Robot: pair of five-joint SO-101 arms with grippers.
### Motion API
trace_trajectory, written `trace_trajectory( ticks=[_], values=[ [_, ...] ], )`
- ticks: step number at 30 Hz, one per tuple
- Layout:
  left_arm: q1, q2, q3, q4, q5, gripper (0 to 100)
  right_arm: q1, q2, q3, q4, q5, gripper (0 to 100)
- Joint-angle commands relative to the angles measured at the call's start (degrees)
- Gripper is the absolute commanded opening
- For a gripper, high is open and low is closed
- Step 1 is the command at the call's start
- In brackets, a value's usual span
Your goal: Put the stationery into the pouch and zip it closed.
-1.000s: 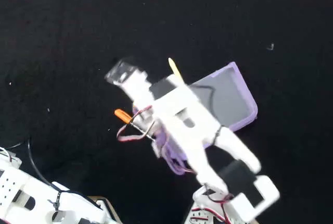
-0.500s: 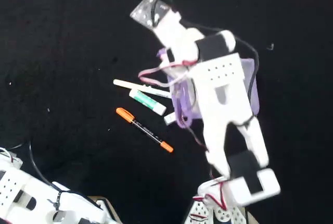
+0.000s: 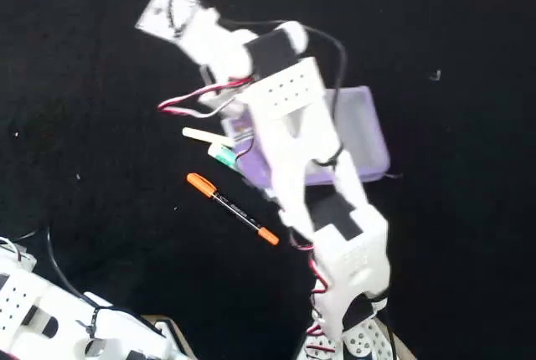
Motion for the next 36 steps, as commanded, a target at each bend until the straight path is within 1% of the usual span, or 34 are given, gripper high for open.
trace_trajectory(
  ticks=[1,5,12,18,24,27,29,33,34,36],
  values=[
    [0.0,-0.8,-0.6,-0.8,-0.4,19,-2.0,-1.7,-3.7,1.9,-4.9,1.1],
    [0.4,-0.8,-0.5,-0.9,-0.4,19,-2.7,-6.6,3.6,1.9,-5.2,1.1],
    [0.5,-0.8,-0.5,-0.9,-0.4,19,-5.7,-25.1,28.0,1.8,-7.7,1.1],
    [0.6,-0.8,-0.5,-0.9,-0.4,19,-5.3,-42.3,48.9,1.6,-7.6,1.1],
    [0.6,-0.8,-0.5,-0.9,-0.4,19,-4.8,-57.9,63.5,0.6,-7.6,1.1],
    [0.6,-0.8,-0.5,-0.9,-0.4,19,-3.5,-61.6,72.3,-3.7,-8.0,1.6],
    [0.6,-0.8,-0.5,-1.0,-0.4,19,-2.7,-61.1,79.3,-7.7,-8.0,4.4],
    [0.1,-0.8,-0.6,-1.1,-0.2,19,-2.9,-59.6,88.7,-15.5,-8.1,18.2],
    [0.0,-0.8,-0.6,-1.1,-0.2,19,-3.0,-59.6,89.5,-16.9,-8.7,21.2],
    [0.0,-0.8,-0.6,-1.1,-0.2,19,-3.2,-59.6,90.1,-19.8,-12.8,25.2]
  ],
)
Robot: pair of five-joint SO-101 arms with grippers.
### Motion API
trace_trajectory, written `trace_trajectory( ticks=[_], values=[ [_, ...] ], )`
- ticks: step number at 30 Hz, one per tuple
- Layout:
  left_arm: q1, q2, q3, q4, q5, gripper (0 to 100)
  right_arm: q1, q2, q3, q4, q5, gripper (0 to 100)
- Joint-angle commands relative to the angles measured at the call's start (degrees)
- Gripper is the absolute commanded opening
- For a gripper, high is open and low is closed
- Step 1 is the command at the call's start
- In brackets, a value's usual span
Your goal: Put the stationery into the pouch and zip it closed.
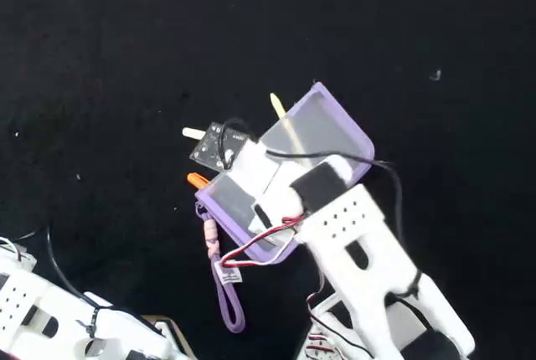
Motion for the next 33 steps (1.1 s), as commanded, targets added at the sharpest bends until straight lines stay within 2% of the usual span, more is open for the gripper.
trace_trajectory(
  ticks=[1,4,7,11,16,22,33],
  values=[
    [0.0,-0.8,-0.6,-1.7,-0.1,19,0.0,0.0,1.6,-7.6,-7.6,25.6],
    [-0.9,-0.7,0.8,-4.8,0.0,19,-2.7,1.0,2.1,-11.3,-15.3,22.7],
    [-2.5,-0.8,1.1,-5.8,0.0,19,-8.0,3.4,2.3,-14.8,-19.7,19.8],
    [-3.3,-0.8,1.1,-5.8,0.0,19,-13.6,9.2,1.8,-19.1,-22.9,19.4],
    [-4.6,-0.8,0.9,-5.8,0.0,19,-16.0,18.9,0.6,-24.0,-25.6,19.4],
    [-4.4,-0.8,0.9,-5.8,0.0,19,-16.2,29.9,-6.0,-22.7,-30.0,19.4],
    [-4.3,-0.8,1.0,-5.8,0.0,19,-26.6,34.5,-13.1,-15.8,-31.4,19.1]
  ],
)
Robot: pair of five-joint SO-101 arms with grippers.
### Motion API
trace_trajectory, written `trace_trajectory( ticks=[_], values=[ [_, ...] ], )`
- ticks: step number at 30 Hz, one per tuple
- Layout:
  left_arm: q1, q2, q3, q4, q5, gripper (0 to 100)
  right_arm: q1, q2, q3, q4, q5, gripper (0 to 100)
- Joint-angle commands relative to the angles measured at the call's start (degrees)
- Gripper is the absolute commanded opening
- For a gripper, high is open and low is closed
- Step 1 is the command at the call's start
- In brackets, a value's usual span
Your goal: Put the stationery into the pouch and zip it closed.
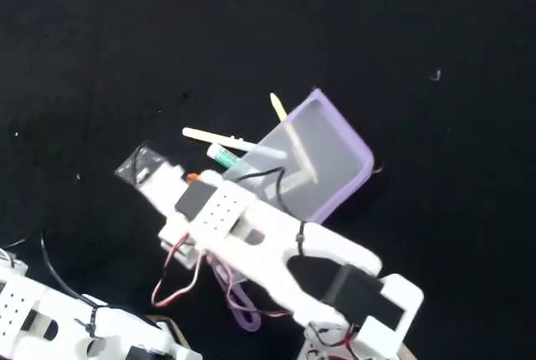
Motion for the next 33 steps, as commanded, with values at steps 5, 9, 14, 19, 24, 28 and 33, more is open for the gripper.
trace_trajectory(
  ticks=[5,9,14,19,24,28,33],
  values=[
    [-0.1,-0.8,-0.9,-0.9,0.0,19,-3.3,2.2,-1.3,1.3,-0.5,19.1],
    [-0.1,-0.8,-0.9,-0.9,0.0,19,-3.4,2.2,-1.7,3.0,-0.1,19.1],
    [-0.1,-0.8,-0.9,-0.9,0.0,19,-3.5,2.3,-1.5,3.2,0.0,19.1],
    [-0.1,-0.8,-0.9,-0.9,0.0,19,-7.0,-0.2,-2.2,5.3,0.1,19.1],
    [-0.1,-0.8,-0.9,-0.9,0.0,19,-8.8,-6.5,-2.2,6.7,0.2,19.1],
    [-0.1,-0.8,-0.9,-0.9,0.0,19,-10.0,-7.5,0.7,4.8,0.2,19.1],
    [-0.1,-0.8,-0.9,-0.9,0.0,19,-10.6,-7.6,1.8,4.2,0.2,19.1]
  ],
)
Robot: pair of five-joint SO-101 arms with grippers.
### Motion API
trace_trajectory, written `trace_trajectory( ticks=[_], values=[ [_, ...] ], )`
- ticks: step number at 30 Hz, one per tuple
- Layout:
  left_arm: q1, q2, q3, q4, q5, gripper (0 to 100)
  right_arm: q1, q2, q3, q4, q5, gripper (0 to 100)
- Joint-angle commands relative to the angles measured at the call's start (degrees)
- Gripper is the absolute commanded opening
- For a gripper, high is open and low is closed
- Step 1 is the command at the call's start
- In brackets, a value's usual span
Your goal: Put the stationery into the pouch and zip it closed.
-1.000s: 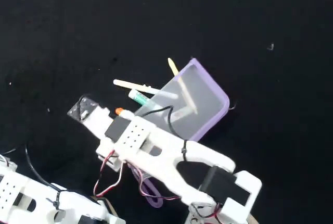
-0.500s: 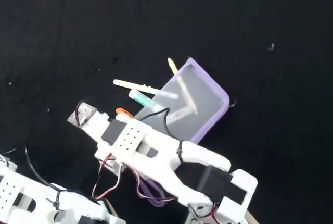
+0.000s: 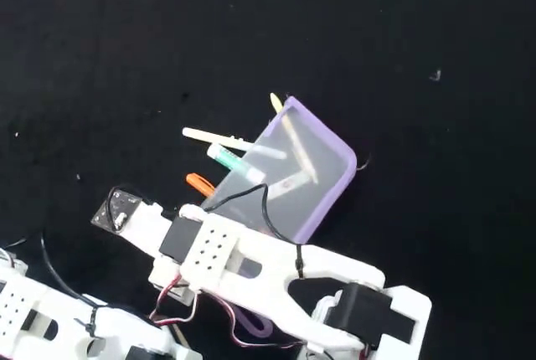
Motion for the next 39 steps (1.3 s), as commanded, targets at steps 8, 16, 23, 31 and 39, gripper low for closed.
trace_trajectory(
  ticks=[8,16,23,31,39],
  values=[
    [-0.1,-0.8,-0.9,-1.0,0.0,19,-1.3,-2.3,3.9,-4.0,0.2,19.1],
    [-0.2,-0.8,-0.9,-0.9,0.0,19,0.3,4.5,3.9,-7.1,0.2,19.1],
    [-0.5,-0.8,-0.8,-0.9,0.0,19,4.0,14.2,-3.2,-4.6,0.1,19.1],
    [-0.5,-0.8,-0.8,-0.9,0.0,19,4.2,14.1,-3.8,-4.7,0.1,11.6],
    [-0.5,-0.8,-0.8,-0.9,0.0,19,6.3,14.1,-4.5,-4.4,4.0,5.3]
  ],
)
